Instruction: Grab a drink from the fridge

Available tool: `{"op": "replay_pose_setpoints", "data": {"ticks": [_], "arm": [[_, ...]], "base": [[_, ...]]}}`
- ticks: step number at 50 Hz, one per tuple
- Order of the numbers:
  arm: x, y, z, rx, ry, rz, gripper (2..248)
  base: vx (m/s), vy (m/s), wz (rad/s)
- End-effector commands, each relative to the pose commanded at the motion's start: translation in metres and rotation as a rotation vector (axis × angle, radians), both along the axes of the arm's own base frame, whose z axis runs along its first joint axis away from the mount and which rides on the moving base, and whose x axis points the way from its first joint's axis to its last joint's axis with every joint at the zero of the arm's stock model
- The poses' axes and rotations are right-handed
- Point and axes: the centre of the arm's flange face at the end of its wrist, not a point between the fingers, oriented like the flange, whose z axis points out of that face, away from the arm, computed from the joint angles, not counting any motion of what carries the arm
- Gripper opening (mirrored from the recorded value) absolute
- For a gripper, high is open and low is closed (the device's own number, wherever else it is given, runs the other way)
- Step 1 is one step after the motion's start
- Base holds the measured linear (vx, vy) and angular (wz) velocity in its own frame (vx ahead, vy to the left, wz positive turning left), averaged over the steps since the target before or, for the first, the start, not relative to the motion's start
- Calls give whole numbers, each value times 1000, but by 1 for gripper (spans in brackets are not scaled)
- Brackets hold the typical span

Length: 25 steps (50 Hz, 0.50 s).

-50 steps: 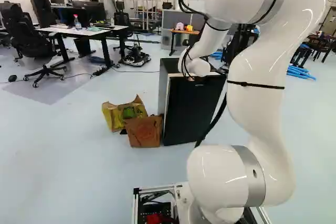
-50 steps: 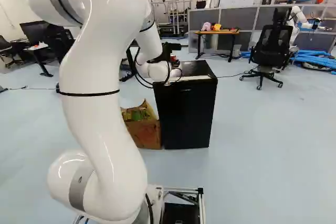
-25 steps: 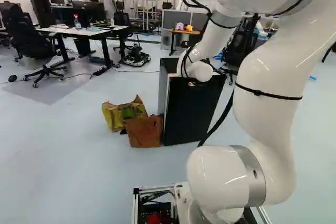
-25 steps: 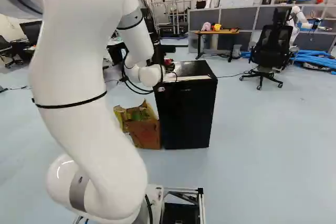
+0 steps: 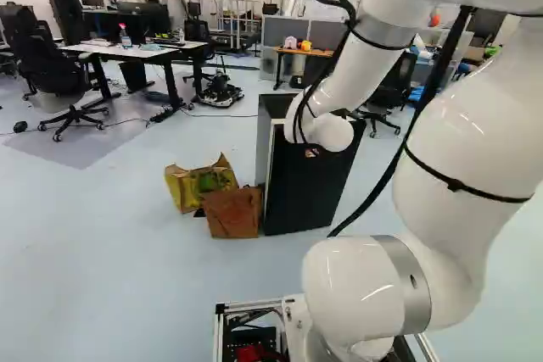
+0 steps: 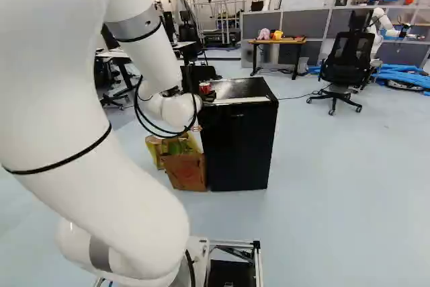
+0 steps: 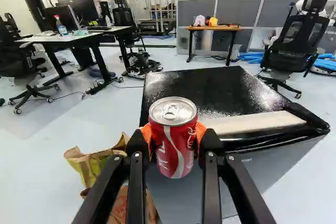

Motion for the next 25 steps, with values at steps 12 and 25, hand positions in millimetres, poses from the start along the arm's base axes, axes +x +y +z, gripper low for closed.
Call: {"op": "replay_pose_setpoints", "data": {"ticks": [12,25], "arm": [[-36,7,-8,-6,17,11,99],[-69,12,-17,-11,32,21,99]], "base": [[0,0,0],[0,0,0]]}}
